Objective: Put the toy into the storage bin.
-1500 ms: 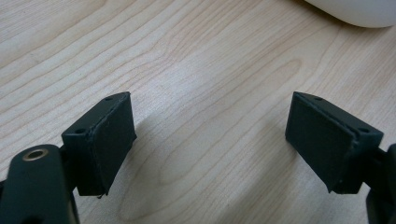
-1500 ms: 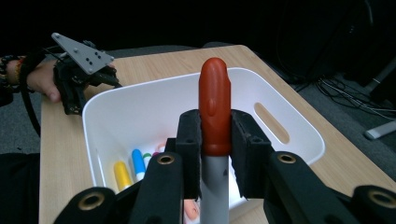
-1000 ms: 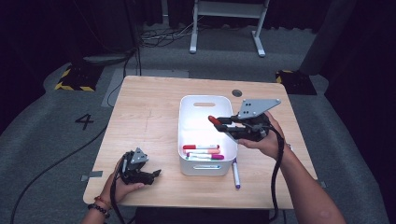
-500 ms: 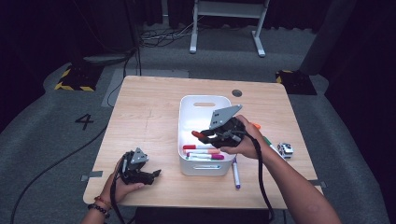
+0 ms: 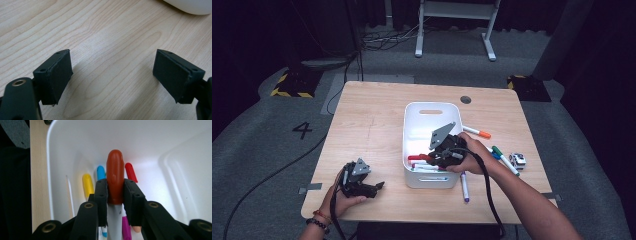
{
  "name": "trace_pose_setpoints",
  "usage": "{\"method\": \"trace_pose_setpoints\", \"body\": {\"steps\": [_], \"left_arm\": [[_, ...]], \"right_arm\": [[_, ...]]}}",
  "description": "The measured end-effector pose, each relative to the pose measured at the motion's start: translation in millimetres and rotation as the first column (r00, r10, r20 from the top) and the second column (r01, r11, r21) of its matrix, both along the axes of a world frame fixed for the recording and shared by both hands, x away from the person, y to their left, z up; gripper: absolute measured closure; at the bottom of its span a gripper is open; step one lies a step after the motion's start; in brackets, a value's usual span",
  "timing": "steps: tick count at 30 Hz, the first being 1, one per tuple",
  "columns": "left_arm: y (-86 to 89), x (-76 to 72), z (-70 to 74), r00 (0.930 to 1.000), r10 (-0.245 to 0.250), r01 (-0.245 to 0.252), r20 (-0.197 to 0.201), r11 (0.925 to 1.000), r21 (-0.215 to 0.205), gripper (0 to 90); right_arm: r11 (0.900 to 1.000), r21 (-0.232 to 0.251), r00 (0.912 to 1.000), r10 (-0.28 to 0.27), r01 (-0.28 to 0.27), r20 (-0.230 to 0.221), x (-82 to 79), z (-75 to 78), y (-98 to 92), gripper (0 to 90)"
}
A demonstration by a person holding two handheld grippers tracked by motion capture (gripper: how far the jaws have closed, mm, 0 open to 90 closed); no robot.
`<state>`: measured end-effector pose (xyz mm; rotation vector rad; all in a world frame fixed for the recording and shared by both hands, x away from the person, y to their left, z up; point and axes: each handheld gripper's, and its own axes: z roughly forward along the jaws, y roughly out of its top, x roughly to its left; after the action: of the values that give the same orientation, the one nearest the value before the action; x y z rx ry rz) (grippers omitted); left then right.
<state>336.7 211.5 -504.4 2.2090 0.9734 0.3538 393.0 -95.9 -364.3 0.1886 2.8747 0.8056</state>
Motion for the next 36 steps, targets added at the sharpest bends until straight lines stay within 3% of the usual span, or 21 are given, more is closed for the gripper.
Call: {"method": "trace_pose_setpoints", "body": {"steps": [3, 8, 15, 19, 22, 23, 24, 25, 28, 29, 33, 34, 35, 36], "left_arm": [[0.0, 0.0, 0.0, 1.0000, 0.000, 0.000, 0.000, 1.0000, 0.000, 16.0], [0.0, 0.0, 0.0, 1.0000, 0.000, 0.000, 0.000, 1.0000, 0.000, 16.0], [0.0, 0.0, 0.0, 1.0000, 0.000, 0.000, -0.001, 1.0000, 0.000, 16.0], [0.0, 0.1, 0.0, 1.0000, 0.000, 0.000, -0.001, 1.0000, 0.000, 16.0], [0.0, 0.1, 0.1, 1.0000, 0.000, 0.000, -0.001, 1.0000, 0.001, 16.0], [0.0, 0.1, 0.1, 1.0000, 0.000, 0.000, -0.001, 1.0000, 0.001, 16.0], [0.0, 0.1, 0.1, 1.0000, 0.000, 0.000, -0.001, 1.0000, 0.000, 16.0], [0.0, 0.0, 0.0, 1.0000, 0.000, 0.000, -0.001, 1.0000, 0.000, 16.0], [0.0, 0.1, 0.1, 1.0000, 0.000, 0.000, -0.001, 1.0000, 0.001, 16.0], [0.0, 0.0, 0.1, 1.0000, 0.000, 0.000, -0.001, 1.0000, 0.000, 16.0], [0.0, 0.0, 0.1, 1.0000, 0.000, 0.000, -0.001, 1.0000, 0.001, 16.0], [0.0, 0.0, 0.1, 1.0000, 0.000, 0.000, -0.001, 1.0000, 0.001, 16.0], [0.0, 0.1, 0.1, 1.0000, 0.000, 0.000, -0.001, 1.0000, 0.001, 16.0], [0.0, 0.0, 0.1, 1.0000, 0.000, 0.000, -0.001, 1.0000, 0.001, 16.0]], "right_arm": [[1.000, -0.025, 1.0000, 0.007, -0.007, -0.005, 1.2, -4.2, -0.8, 74.3], [1.000, -0.025, 1.0000, -0.009, 0.009, -0.001, 3.1, -4.2, -3.1, 74.0], [0.999, 0.009, 0.9986, -0.053, 0.053, 0.008, 4.7, -1.2, -11.4, 67.5], [0.996, 0.060, 0.9970, -0.073, 0.071, 0.025, 6.2, 4.1, -19.6, 64.6], [0.985, 0.136, 0.9928, -0.115, 0.109, 0.035, 6.3, 10.4, -35.6, 61.2], [0.985, 0.136, 0.9928, -0.115, 0.109, 0.035, 6.3, 10.4, -35.6, 61.2], [0.980, 0.163, 0.9918, -0.123, 0.116, 0.035, 5.8, 12.1, -40.6, 60.7], [0.969, 0.201, 0.9860, -0.159, 0.146, 0.051, 2.7, 16.0, -50.5, 58.0], [0.958, 0.241, 0.9821, -0.175, 0.153, 0.070, -2.2, 20.2, -61.5, 57.7], [0.942, 0.292, 0.9771, -0.196, 0.164, 0.084, -7.9, 24.0, -74.5, 56.6], [0.918, 0.363, 0.9713, -0.213, 0.161, 0.107, -20.9, 26.4, -103.7, 57.3], [0.918, 0.363, 0.9713, -0.213, 0.161, 0.107, -20.9, 26.4, -103.7, 57.3], [0.911, 0.380, 0.9707, -0.217, 0.163, 0.103, -23.6, 25.4, -111.1, 57.2], [0.903, 0.386, 0.9615, -0.250, 0.188, 0.115, -30.2, 19.8, -124.2, 56.0]]}}
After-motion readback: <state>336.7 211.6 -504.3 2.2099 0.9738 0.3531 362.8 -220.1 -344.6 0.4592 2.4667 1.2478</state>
